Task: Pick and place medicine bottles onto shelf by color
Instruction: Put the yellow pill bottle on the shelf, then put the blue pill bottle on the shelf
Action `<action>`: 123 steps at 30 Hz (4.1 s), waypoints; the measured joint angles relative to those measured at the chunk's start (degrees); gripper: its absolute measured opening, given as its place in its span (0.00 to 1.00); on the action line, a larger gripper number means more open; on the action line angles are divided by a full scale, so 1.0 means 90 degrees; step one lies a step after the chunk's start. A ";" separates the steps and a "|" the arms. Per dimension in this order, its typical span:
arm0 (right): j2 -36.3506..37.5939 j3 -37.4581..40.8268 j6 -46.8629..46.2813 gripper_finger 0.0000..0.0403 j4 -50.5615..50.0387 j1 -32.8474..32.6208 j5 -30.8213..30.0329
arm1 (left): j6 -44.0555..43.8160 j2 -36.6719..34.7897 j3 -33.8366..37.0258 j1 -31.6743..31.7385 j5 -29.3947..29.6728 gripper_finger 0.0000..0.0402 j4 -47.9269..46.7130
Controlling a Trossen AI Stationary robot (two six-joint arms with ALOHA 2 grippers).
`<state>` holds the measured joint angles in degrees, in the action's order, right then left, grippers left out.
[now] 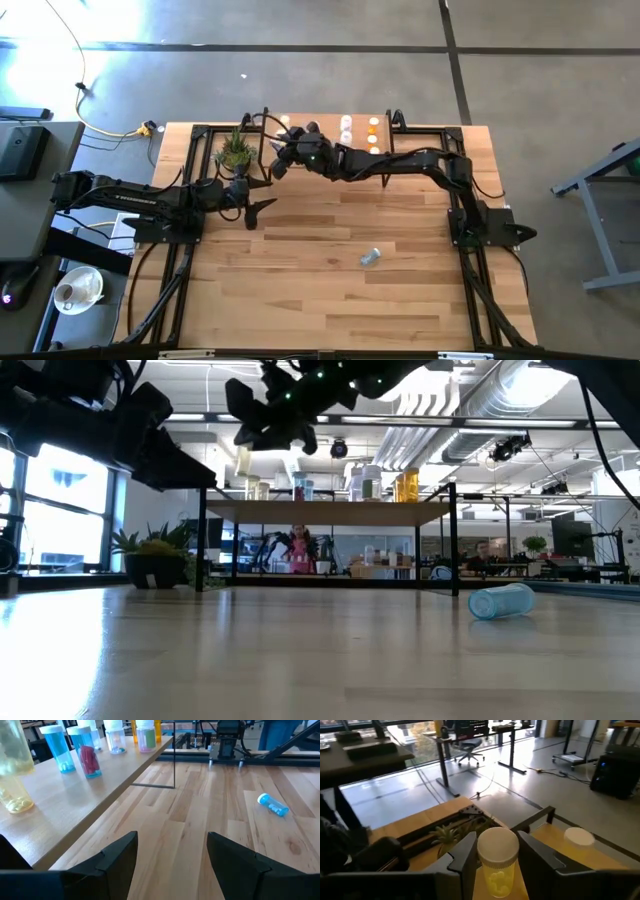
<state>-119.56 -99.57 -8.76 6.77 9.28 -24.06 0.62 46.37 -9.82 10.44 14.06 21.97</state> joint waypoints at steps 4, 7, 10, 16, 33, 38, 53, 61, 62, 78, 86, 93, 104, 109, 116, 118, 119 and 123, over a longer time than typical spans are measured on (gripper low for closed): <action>0.0032 0.0000 -0.0138 0.29 -0.0071 -0.0012 -0.0247 | 0.0000 0.0000 0.0000 0.0000 0.0000 0.57 -0.0039; -0.0025 -0.0005 -0.0142 0.29 -0.0139 -0.0008 -0.0160 | 0.0000 0.0000 0.0000 0.0000 0.0000 0.57 -0.0040; -0.0089 0.0000 -0.0149 0.29 -0.0386 -0.0009 -0.0155 | 0.0000 0.0000 0.0000 0.0000 0.0000 0.57 -0.0040; -0.0177 -0.0002 -0.0163 0.29 -0.0452 -0.0031 -0.0106 | 0.0000 0.0001 0.0000 0.0002 0.0000 0.57 -0.0039; -0.0203 -0.0002 -0.0164 0.29 -0.0781 -0.0044 0.0054 | 0.0000 0.0000 0.0000 0.0005 0.0000 0.57 -0.0038; -0.0203 -0.0002 -0.0165 0.32 -0.0781 -0.0044 0.0049 | 0.0000 0.0000 0.0000 0.0005 0.0000 0.57 -0.0040; -0.0193 -0.0002 -0.0004 0.41 -0.0771 -0.0044 -0.0155 | 0.0000 0.0000 0.0000 0.0005 0.0000 0.57 -0.0087; -0.0181 -0.0002 0.0033 0.42 -0.0654 -0.0044 -0.0133 | 0.0000 0.0000 0.0000 0.0005 0.0000 0.57 -0.0160; -0.0181 -0.0002 0.0071 0.42 -0.0654 -0.0044 -0.0129 | 0.0000 0.0000 0.0000 0.0005 0.0002 0.57 -0.0159; -0.0181 -0.0595 0.0378 0.42 -0.1213 -0.0044 0.0126 | 0.0000 0.0000 0.0000 0.0005 0.0002 0.57 -0.0320; -0.0181 -0.1318 0.0748 0.42 -0.2048 -0.0044 0.0369 | -0.0002 0.0002 0.0000 0.0005 0.0002 0.57 -0.0374; -0.0181 -0.1851 0.1026 0.42 -0.2932 -0.0051 0.0388 | -0.0002 0.0002 0.0000 0.0005 0.0002 0.57 -0.0373; -0.0100 -0.2208 0.1409 0.42 -0.4406 -0.0143 0.1203 | -0.0004 0.0001 0.0000 0.0002 0.0002 0.57 -0.0372; 0.0139 -0.2212 0.1421 0.42 -0.5258 -0.0221 0.1209 | -0.0075 0.0000 0.0000 0.0000 0.0000 0.57 -0.0422; 0.0497 -0.2212 0.1528 0.42 -0.6326 -0.0494 0.1229 | -0.0119 0.0002 0.0000 0.0000 0.0000 0.57 -0.0480; 0.0555 -0.2212 0.1508 0.42 -0.6656 -0.0582 0.1227 | -0.0119 0.0002 0.0000 0.0000 0.0000 0.57 -0.0489; 0.0584 -0.2212 0.1497 0.42 -0.6779 -0.0631 0.1229 | -0.0121 0.0002 0.0000 0.0000 0.0000 0.57 -0.0494; 0.0696 -0.2212 0.1406 0.42 -0.7183 -0.0827 0.1227 | -0.0121 0.0002 0.0000 0.0000 0.0000 0.57 -0.0540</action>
<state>-113.29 -119.48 3.89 -57.87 1.84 -13.02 -0.46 46.39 -9.82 10.44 14.06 17.10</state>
